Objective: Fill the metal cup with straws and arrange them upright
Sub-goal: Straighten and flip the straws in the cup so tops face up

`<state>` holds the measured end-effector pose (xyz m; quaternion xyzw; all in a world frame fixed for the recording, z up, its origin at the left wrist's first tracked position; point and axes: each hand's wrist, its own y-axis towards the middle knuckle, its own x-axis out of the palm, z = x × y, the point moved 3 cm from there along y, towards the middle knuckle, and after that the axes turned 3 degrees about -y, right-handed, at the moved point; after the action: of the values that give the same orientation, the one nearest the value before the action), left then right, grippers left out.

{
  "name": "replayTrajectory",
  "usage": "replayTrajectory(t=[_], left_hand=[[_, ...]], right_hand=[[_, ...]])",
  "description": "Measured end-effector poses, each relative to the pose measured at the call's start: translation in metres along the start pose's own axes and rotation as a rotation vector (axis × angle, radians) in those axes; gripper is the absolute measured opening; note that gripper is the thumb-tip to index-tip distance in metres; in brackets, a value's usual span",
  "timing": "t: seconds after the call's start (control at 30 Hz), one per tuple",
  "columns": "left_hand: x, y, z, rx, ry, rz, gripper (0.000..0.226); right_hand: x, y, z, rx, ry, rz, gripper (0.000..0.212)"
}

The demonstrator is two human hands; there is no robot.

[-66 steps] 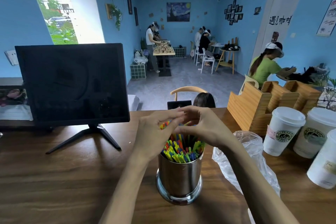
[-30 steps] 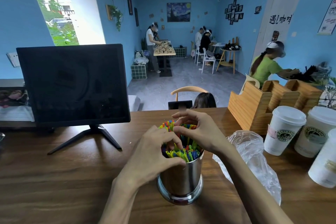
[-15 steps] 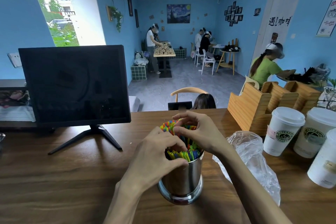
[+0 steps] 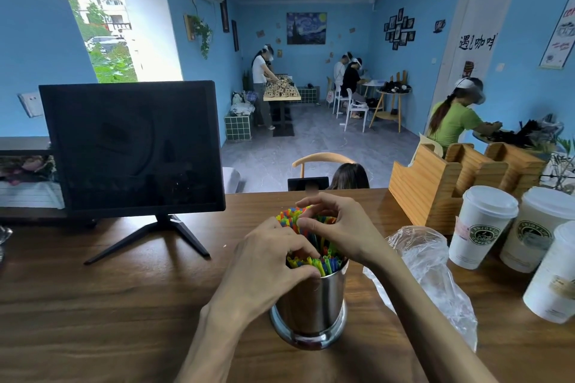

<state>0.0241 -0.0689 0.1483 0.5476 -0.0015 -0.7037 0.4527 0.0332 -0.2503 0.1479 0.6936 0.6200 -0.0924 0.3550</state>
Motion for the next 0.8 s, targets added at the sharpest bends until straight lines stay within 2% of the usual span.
replayTrajectory(t=[0.3, 0.47, 0.8], left_hand=[[-0.005, 0.003, 0.0, 0.017, -0.066, 0.03, 0.021], [-0.017, 0.01, 0.001, 0.005, -0.195, 0.092, 0.018], [-0.025, 0.026, -0.004, -0.108, -0.373, 0.019, 0.016]], right_hand=[[0.0, -0.001, -0.001, 0.012, 0.005, 0.003, 0.028], [0.0, -0.002, -0.003, 0.006, 0.025, 0.02, 0.025], [0.001, -0.004, -0.005, -0.005, 0.009, 0.028, 0.021]])
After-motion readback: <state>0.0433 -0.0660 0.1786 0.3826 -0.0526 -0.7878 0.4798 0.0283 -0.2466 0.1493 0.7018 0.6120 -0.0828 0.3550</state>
